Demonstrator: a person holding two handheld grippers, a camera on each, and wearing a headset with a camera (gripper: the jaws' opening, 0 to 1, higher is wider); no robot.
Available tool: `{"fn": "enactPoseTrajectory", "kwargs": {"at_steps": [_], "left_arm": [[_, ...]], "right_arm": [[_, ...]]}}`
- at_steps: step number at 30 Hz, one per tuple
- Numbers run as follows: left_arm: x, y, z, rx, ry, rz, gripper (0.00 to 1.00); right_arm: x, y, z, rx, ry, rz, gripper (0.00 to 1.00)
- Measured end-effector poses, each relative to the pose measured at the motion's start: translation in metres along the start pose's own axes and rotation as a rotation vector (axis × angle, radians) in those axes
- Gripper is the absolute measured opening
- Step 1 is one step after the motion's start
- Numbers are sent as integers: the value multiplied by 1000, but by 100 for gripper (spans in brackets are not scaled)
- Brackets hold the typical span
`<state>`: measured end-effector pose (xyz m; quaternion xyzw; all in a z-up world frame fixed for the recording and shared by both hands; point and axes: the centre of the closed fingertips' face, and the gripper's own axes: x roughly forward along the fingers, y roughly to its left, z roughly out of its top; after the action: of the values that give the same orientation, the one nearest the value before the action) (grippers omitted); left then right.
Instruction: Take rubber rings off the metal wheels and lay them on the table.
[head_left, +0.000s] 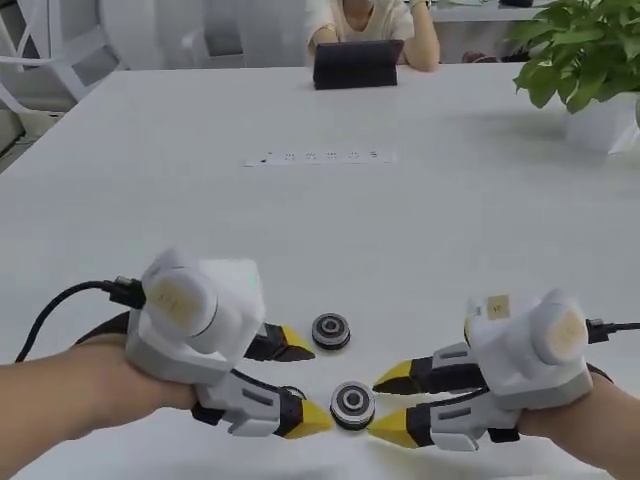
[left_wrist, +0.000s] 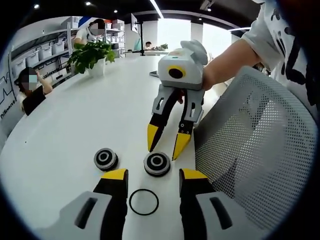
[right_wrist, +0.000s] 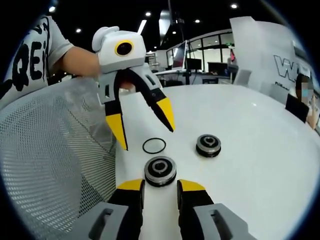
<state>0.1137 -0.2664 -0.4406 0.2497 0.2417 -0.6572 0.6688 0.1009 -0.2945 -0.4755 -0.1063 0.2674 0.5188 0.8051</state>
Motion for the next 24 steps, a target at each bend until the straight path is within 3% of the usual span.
{"fn": "enactPoseTrajectory", "kwargs": {"at_steps": [24], "left_arm": [[25,-9,2,2,3,-34,19]], "right_arm": [[2,0,-4,28,-3,4,16]]}}
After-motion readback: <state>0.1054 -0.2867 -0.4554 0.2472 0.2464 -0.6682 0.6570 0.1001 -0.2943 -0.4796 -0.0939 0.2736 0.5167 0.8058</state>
